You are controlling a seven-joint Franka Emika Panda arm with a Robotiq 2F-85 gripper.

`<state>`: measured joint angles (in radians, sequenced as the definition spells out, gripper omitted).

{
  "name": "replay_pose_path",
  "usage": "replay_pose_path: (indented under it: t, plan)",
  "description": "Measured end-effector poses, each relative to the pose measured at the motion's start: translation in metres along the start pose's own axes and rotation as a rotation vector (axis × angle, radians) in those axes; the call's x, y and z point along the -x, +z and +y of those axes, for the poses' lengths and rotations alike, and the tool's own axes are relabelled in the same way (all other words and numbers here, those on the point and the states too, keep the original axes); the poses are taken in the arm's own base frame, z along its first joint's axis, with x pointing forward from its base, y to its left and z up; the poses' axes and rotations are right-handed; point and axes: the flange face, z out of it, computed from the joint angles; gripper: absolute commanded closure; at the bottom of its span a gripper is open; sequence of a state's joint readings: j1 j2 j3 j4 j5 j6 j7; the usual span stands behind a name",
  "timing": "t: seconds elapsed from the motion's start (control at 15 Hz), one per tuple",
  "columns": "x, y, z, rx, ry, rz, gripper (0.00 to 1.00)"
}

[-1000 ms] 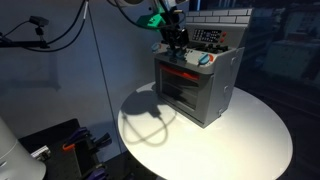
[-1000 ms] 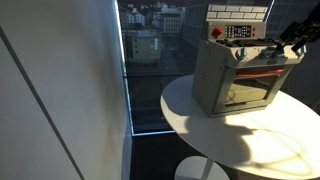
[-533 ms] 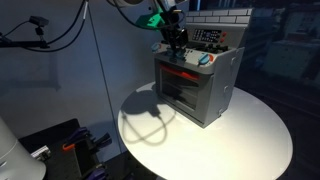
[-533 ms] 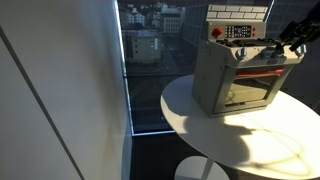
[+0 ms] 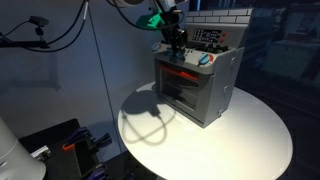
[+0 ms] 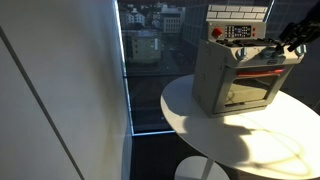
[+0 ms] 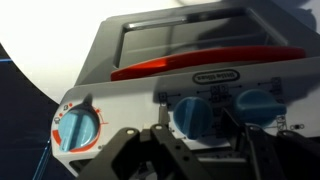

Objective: Turn the second blue knob from the right to the right

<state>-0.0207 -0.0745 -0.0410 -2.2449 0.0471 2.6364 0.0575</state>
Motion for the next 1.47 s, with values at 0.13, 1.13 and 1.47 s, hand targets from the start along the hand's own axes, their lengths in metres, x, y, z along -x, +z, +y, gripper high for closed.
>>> replay_pose_path:
  t: [0.13, 1.13, 1.47]
  plan:
    - [-0.0004, 0.0003, 0.0000, 0.000, 0.001, 0.000, 0.55]
    - [-0.0007, 0.0016, 0.0001, 0.001, 0.013, -0.002, 0.76]
    - [-0.0005, 0.0024, -0.0003, 0.001, 0.018, -0.003, 0.87]
